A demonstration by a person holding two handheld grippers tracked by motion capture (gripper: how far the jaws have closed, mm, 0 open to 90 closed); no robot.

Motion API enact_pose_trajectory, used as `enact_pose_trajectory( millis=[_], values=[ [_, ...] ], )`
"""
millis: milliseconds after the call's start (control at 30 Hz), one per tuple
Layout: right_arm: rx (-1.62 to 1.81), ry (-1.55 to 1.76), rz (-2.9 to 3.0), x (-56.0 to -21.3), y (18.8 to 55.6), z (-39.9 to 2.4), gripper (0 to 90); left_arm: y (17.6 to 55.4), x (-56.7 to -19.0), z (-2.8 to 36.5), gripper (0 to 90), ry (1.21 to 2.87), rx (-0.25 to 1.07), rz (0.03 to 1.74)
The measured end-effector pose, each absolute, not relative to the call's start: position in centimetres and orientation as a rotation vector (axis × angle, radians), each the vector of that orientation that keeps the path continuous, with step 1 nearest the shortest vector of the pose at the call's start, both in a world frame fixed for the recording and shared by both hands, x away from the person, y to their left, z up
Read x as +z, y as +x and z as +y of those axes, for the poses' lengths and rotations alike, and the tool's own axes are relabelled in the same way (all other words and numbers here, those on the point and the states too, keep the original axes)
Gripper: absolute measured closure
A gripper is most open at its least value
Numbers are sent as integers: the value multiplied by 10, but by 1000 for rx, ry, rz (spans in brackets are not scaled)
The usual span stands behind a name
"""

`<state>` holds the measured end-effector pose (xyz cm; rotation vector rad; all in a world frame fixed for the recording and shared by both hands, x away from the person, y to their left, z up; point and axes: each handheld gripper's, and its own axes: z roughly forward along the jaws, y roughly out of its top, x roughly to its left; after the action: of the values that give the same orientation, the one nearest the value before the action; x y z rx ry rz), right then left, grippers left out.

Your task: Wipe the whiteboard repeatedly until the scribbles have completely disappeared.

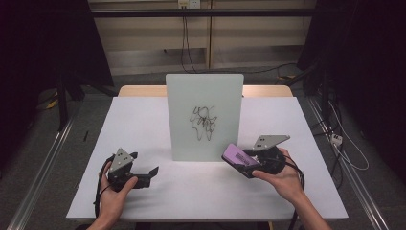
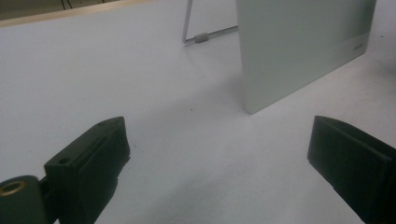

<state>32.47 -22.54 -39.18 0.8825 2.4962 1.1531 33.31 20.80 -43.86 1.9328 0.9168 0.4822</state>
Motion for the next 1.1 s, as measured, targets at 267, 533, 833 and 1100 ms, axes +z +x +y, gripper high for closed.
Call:
enact_pose_trajectory(
  millis=[267,533,833,1100],
  values=[
    [1167,816,2484,-384,325,-217,416,332,-438,206,54,1936,489,921],
    [1211,764,2464,-369,335,-210,417,334,-438,203,54,1941,485,912],
    [1246,723,2438,-355,344,-203,417,333,-437,206,54,1929,484,914],
    [1318,673,2372,-338,354,-197,417,335,-439,204,55,1944,480,909]
  ],
)
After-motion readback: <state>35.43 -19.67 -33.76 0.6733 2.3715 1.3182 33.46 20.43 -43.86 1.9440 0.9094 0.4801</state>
